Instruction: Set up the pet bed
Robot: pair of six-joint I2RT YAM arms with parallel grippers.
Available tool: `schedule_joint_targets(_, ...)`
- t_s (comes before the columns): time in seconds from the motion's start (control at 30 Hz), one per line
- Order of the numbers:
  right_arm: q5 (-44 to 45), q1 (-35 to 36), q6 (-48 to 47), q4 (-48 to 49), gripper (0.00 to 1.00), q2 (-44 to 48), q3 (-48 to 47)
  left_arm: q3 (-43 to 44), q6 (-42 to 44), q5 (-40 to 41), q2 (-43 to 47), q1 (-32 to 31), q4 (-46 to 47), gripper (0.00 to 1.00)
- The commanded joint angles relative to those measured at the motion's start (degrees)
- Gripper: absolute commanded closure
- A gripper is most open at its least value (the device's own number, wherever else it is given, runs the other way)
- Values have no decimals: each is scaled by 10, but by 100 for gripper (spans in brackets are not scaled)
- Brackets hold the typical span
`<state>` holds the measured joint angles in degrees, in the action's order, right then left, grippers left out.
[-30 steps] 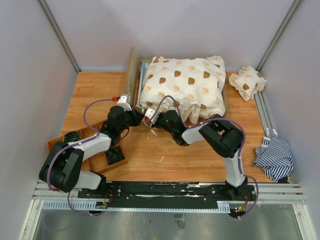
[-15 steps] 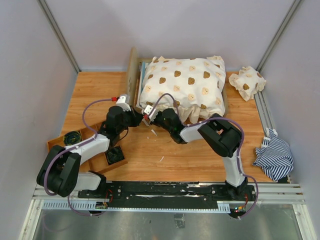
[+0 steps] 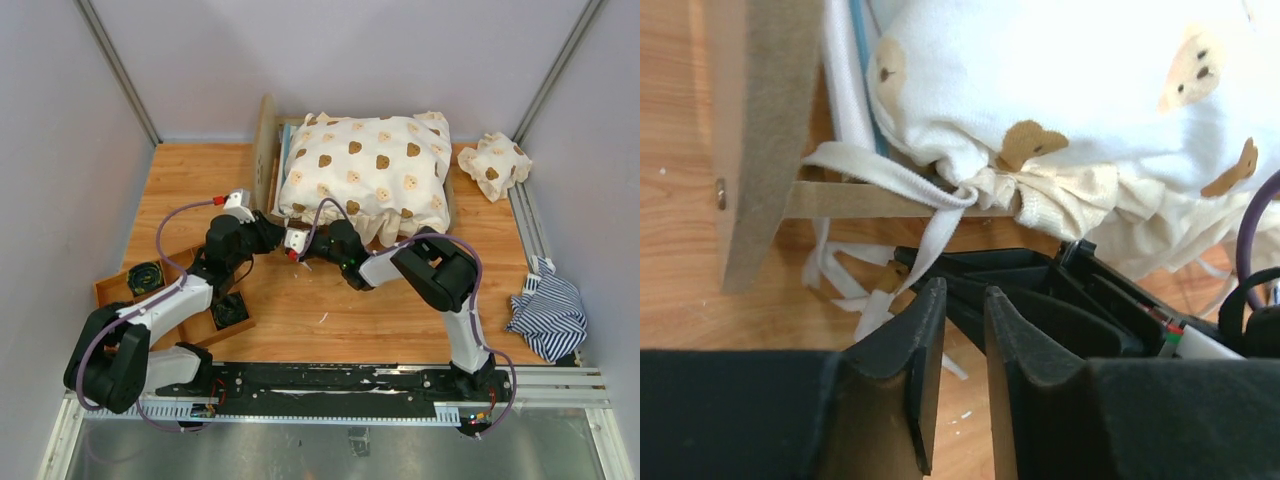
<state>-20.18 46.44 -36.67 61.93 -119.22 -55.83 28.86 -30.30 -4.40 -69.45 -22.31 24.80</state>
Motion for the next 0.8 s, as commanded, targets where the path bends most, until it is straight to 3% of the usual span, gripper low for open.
schedule_joint_targets(0.0, -59, -10, -48, 19, 100, -10, -30, 0, -53, 81, 36, 1, -52, 71)
schedule_joint_targets(0.13, -63, -10, -38, 22, 100, -12, -38, 11, -106, 170, 52, 1, -124, 60)
schedule_joint_targets(0.43, -58, -9, -28, 31, 100, -12, -33, 11, -127, 191, 23, 2, -147, 48)
schedule_joint_targets(0.77, -68, -8, -35, 34, 100, -9, -29, 21, -126, 138, -10, 1, -70, 50)
